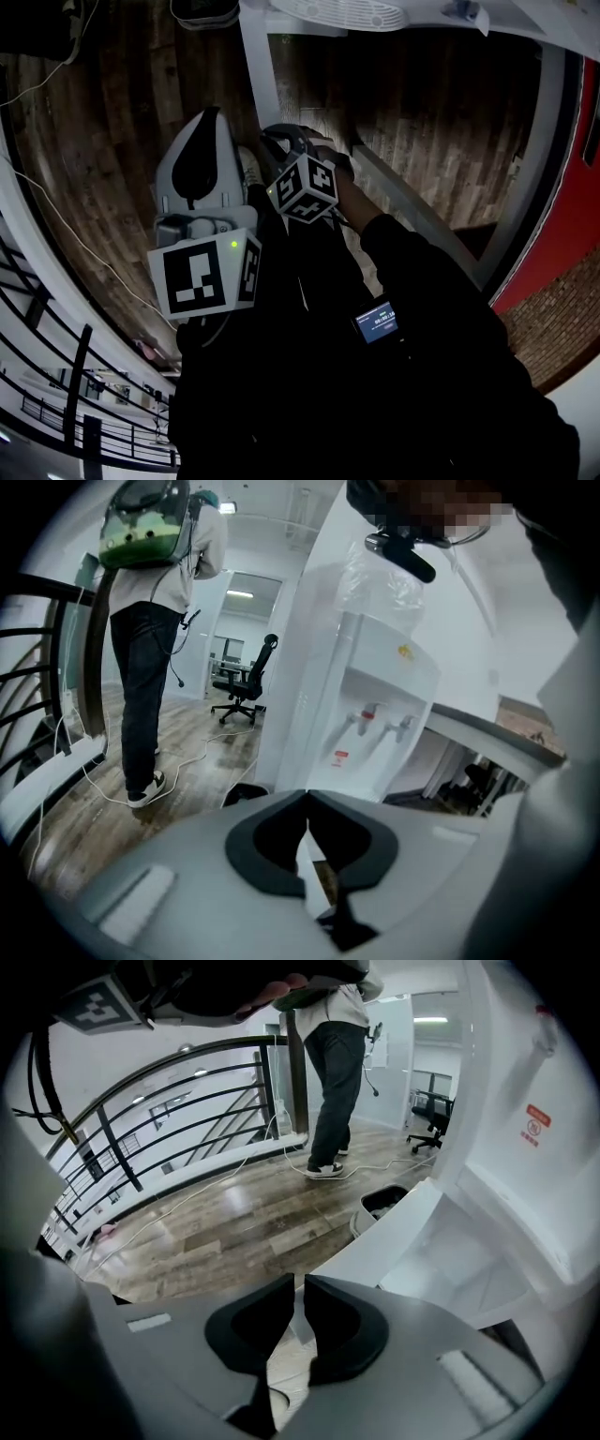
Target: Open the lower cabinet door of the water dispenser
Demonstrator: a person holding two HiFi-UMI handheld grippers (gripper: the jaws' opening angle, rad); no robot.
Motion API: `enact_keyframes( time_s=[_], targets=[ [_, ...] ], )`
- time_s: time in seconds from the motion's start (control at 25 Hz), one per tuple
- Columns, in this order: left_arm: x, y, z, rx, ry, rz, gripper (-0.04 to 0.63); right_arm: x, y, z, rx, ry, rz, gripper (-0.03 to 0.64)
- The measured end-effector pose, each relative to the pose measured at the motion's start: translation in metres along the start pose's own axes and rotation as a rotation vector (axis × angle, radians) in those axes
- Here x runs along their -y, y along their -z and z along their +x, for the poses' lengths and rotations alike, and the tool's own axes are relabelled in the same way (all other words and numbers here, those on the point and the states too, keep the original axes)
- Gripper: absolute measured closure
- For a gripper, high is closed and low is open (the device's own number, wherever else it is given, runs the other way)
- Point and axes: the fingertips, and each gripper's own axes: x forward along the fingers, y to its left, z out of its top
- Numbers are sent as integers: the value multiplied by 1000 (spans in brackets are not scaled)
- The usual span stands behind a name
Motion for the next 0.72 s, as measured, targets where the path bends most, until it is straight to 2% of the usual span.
enact_keyframes(
  time_s=[0.48,0.72],
  targets=[
    [-12,8,-2,-16,-30,0,588,-15,-22,16,12,-35,-60,586],
    [-17,14,2,-29,-40,39,588,-21,-39,22,32,-42,-98,586]
  ],
)
